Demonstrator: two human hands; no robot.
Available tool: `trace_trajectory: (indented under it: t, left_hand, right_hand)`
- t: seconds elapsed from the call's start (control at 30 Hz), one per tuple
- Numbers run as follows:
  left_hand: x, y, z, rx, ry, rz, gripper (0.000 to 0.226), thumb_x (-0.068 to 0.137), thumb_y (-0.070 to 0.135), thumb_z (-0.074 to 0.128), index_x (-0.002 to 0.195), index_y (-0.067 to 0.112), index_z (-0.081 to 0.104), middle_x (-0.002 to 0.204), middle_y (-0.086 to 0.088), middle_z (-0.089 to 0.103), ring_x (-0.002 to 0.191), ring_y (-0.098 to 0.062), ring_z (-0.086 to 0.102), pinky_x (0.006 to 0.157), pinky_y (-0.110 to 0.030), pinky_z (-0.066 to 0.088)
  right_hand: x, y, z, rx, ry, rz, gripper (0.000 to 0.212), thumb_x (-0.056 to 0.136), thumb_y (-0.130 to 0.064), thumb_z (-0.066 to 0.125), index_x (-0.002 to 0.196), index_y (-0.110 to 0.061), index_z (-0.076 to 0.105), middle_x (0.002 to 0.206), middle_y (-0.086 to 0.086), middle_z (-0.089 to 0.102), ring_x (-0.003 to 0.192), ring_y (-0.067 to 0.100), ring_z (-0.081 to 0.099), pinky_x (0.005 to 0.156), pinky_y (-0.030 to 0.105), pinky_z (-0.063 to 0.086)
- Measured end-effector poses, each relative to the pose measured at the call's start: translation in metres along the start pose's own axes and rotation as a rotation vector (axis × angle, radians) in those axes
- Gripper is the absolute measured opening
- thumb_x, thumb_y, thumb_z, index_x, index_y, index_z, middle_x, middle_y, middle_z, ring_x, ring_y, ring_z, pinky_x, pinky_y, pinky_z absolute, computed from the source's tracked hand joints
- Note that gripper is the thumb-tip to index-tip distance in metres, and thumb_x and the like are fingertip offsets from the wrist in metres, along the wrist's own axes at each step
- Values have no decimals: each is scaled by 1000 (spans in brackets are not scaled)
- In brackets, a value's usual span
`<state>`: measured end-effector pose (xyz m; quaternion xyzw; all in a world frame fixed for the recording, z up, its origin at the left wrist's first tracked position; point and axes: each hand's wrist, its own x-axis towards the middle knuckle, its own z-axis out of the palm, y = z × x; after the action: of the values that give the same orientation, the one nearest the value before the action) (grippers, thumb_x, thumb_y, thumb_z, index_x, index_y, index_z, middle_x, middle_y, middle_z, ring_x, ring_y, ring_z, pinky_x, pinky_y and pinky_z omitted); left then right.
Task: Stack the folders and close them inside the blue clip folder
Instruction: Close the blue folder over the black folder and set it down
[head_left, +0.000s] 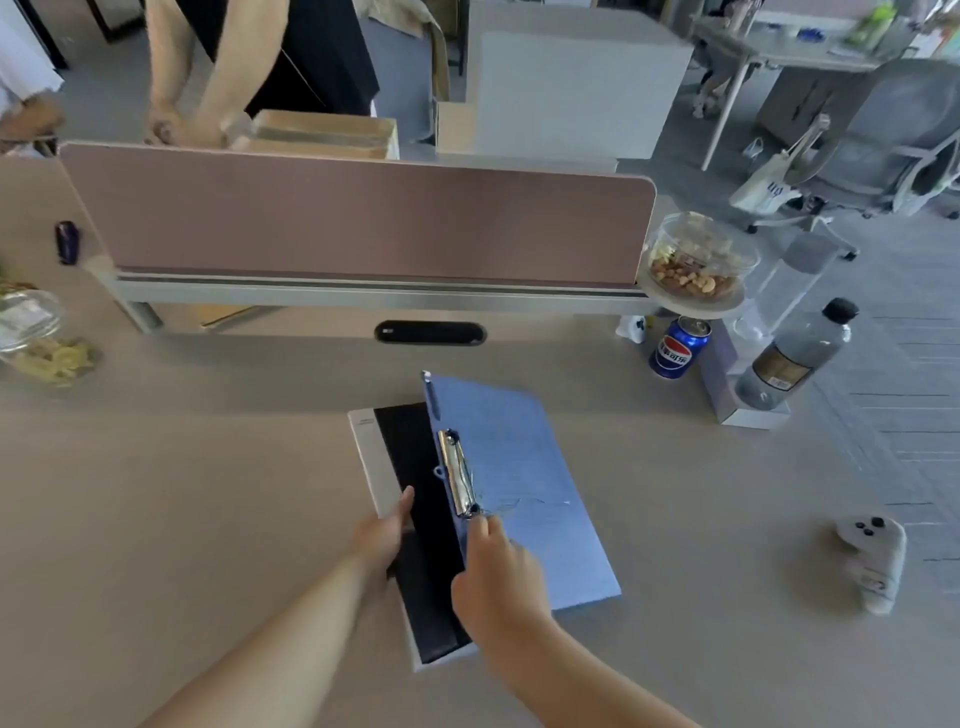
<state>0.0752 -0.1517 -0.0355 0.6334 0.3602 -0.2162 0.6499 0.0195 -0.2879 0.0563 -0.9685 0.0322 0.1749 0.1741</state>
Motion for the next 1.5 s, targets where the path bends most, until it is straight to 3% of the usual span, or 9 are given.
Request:
trace_trajectory:
  t: [0.13, 0.23, 0.4, 0.67, 0.87, 1.03, 1.17, 1.37, 1.5]
  left_hand:
    - [8, 3, -7, -55, -153, -78, 96, 47, 88, 59, 120, 26, 67, 121, -1, 70, 117, -25, 62, 110, -44, 39]
    - [26, -8, -19, 18, -60, -73, 100, 35, 88, 66, 112, 25, 69, 116, 1, 72, 109, -23, 66, 105, -42, 43]
    - [14, 3, -21, 230, 161, 0, 96, 60, 75, 66, 124, 4, 58, 127, -11, 60, 119, -27, 55, 107, -36, 36]
    - [16, -1, -15, 109, 178, 155, 47, 82, 44, 67, 113, 8, 59, 106, -5, 59, 108, -23, 57, 86, -28, 35]
    - [-2, 25, -28, 6, 100, 356, 38, 88, 35, 62, 101, 0, 55, 88, -9, 53, 81, -20, 52, 72, -27, 42]
    - [-33, 51, -40, 17, -5, 531, 10, 90, 24, 62, 90, 14, 59, 74, 1, 63, 65, -2, 64, 57, -8, 49]
    - [-49, 62, -52, 7, -175, 617, 21, 81, 33, 69, 98, 21, 64, 81, -6, 65, 75, -25, 64, 67, -39, 57]
    - [-55, 79, -68, 142, -217, 662, 27, 82, 12, 71, 102, 19, 56, 73, 15, 66, 71, 3, 61, 69, -13, 52]
    - [-63, 85, -67, 176, -173, 695, 38, 84, -12, 60, 98, 23, 53, 73, 22, 73, 70, 7, 68, 61, -10, 52]
  right_hand:
    - [-2, -21, 55, -152, -89, -67, 44, 81, -6, 57, 124, -9, 49, 143, 11, 42, 118, 37, 49, 73, 40, 53]
    - [-1, -26, 63, -181, -101, -106, 50, 36, -24, 85, 83, -15, 72, 102, 3, 73, 80, 28, 71, 39, 27, 52]
    - [3, -14, 61, -100, -180, -264, 41, 95, -33, 45, 126, -7, 49, 141, 4, 45, 128, 28, 43, 99, 40, 42]
    - [27, 28, 40, 137, -131, -224, 32, 95, -33, 43, 120, -18, 57, 119, 2, 66, 107, 25, 61, 85, 33, 46]
    - [82, 85, 4, 534, 116, 255, 47, 91, -31, 58, 132, -11, 49, 131, 7, 55, 100, 19, 53, 76, 24, 44]
    - [110, 109, -19, 1145, -247, 415, 88, 80, -51, 66, 149, -15, 27, 139, 8, 51, 122, 27, 53, 105, 43, 42]
    - [115, 96, -40, 1380, -407, 194, 43, 79, -26, 65, 119, -10, 58, 107, 2, 74, 97, 20, 70, 84, 35, 54]
    - [109, 88, -59, 1387, -144, 19, 32, 82, 9, 63, 114, 3, 63, 111, 15, 73, 108, 29, 67, 100, 41, 48]
    - [94, 78, -71, 1344, 0, -114, 27, 81, 12, 63, 104, -2, 68, 102, 8, 76, 99, 23, 71, 81, 29, 55]
